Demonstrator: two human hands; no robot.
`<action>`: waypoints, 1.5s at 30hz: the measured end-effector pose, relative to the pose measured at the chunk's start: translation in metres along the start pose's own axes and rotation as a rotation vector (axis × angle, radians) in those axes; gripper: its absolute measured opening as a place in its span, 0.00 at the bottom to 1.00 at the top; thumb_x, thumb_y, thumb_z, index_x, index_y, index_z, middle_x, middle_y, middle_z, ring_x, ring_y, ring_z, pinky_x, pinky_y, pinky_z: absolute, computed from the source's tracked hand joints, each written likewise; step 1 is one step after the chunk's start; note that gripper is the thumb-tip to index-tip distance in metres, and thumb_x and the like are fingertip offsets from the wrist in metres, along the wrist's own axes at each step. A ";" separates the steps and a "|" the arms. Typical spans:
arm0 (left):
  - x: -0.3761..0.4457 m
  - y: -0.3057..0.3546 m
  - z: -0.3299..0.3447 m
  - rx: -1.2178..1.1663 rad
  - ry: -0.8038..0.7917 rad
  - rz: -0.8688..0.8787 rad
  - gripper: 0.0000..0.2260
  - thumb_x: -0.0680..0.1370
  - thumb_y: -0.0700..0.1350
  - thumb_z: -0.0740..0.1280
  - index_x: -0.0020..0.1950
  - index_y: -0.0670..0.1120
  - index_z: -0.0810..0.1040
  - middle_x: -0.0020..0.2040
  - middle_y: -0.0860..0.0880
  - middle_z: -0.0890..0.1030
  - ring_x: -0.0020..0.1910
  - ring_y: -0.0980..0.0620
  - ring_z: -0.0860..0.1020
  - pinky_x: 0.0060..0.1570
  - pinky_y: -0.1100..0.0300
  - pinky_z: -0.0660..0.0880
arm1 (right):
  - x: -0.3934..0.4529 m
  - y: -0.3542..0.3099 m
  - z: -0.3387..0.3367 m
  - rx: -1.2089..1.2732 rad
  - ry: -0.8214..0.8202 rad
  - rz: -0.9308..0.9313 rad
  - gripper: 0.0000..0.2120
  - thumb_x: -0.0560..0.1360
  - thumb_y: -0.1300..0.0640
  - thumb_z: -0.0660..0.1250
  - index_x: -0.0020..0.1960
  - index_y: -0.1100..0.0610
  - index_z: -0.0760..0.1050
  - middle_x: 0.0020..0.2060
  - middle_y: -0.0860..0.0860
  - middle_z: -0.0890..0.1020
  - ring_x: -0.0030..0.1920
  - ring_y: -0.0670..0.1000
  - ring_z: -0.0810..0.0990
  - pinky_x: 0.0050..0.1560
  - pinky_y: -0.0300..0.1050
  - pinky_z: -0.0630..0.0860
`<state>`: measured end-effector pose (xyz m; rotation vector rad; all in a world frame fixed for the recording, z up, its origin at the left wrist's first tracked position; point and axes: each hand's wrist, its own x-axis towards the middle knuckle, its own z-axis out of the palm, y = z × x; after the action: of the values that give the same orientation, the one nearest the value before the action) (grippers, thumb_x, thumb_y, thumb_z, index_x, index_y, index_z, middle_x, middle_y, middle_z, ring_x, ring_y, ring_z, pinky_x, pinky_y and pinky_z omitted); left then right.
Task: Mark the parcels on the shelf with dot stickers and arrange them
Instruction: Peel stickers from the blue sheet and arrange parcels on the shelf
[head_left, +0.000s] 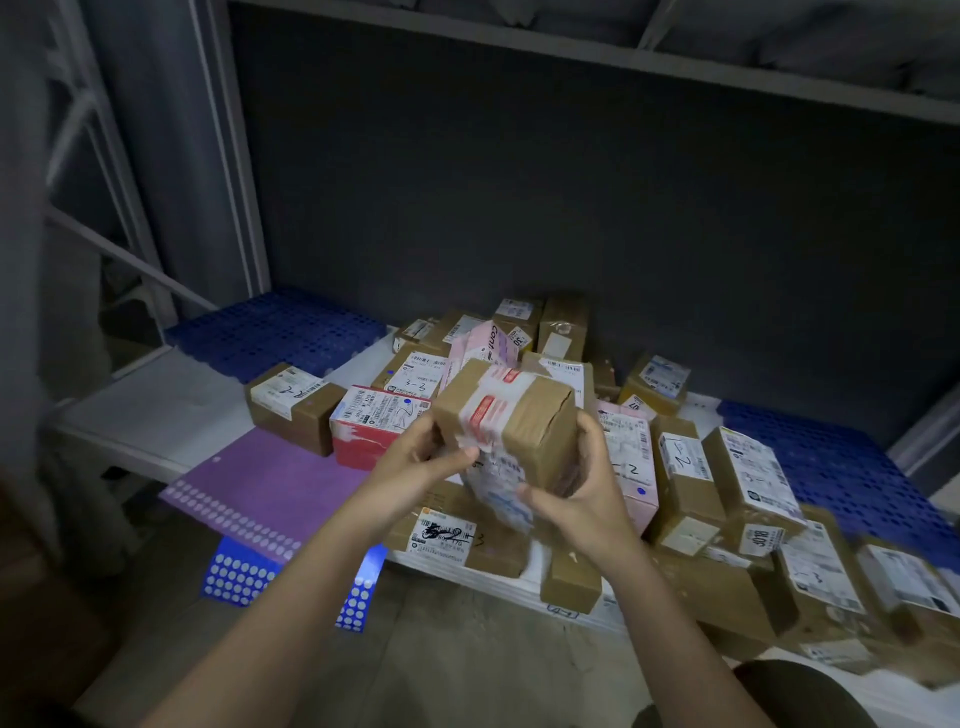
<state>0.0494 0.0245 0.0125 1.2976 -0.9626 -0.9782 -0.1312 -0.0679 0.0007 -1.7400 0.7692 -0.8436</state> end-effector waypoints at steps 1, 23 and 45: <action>0.000 0.000 0.001 -0.006 0.026 0.019 0.13 0.75 0.38 0.68 0.58 0.48 0.75 0.54 0.53 0.82 0.55 0.58 0.79 0.53 0.66 0.75 | -0.002 0.003 0.001 -0.042 0.009 -0.026 0.44 0.65 0.57 0.79 0.72 0.45 0.57 0.68 0.46 0.68 0.68 0.43 0.68 0.64 0.44 0.72; -0.014 -0.019 -0.007 0.039 0.056 -0.292 0.17 0.75 0.56 0.67 0.61 0.53 0.68 0.52 0.54 0.81 0.45 0.56 0.82 0.36 0.61 0.76 | -0.018 0.017 0.016 0.214 -0.141 0.312 0.18 0.76 0.53 0.66 0.61 0.35 0.69 0.58 0.44 0.81 0.55 0.44 0.81 0.57 0.50 0.78; 0.019 -0.080 -0.008 0.261 0.230 -0.336 0.20 0.82 0.54 0.54 0.70 0.47 0.70 0.63 0.45 0.77 0.59 0.45 0.77 0.59 0.53 0.74 | -0.003 0.077 0.043 -0.351 -0.039 0.241 0.38 0.69 0.44 0.72 0.72 0.34 0.55 0.63 0.42 0.76 0.62 0.49 0.76 0.60 0.57 0.75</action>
<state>0.0601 0.0071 -0.0670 1.7920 -0.7230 -0.9493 -0.1059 -0.0657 -0.0836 -1.9122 1.1272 -0.5319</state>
